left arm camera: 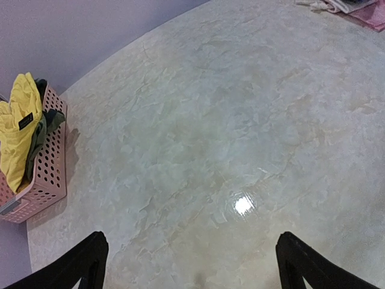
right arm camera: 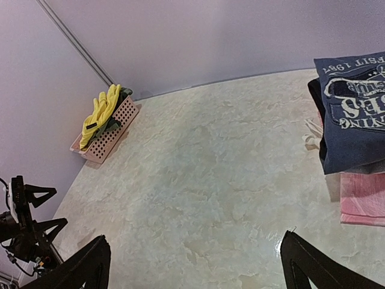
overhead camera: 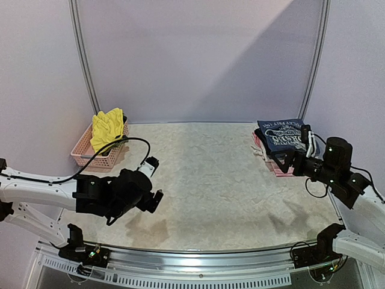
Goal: Fold and stack the mixed laundry pile
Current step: Reset both arms
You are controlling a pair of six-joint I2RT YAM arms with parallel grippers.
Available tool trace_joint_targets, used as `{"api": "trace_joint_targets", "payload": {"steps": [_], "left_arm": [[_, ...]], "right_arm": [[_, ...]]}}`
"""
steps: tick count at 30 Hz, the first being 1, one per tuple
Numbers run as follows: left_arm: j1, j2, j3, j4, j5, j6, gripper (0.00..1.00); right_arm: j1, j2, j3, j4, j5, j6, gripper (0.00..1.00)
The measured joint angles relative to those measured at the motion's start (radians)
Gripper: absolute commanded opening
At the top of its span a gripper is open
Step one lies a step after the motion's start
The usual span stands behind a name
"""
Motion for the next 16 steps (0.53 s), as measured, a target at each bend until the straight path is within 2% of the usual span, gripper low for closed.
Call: {"api": "trace_joint_targets", "payload": {"steps": [8, 16], "left_arm": [[0.033, 0.006, 0.004, 0.027, 0.013, 0.014, 0.99], [0.040, 0.005, 0.004, 0.029, 0.025, 0.014, 1.00]], "right_arm": [[0.000, -0.189, -0.116, 0.005, 0.098, 0.040, 0.99], [0.000, -0.226, -0.117, 0.005, 0.127, 0.044, 0.99]]}}
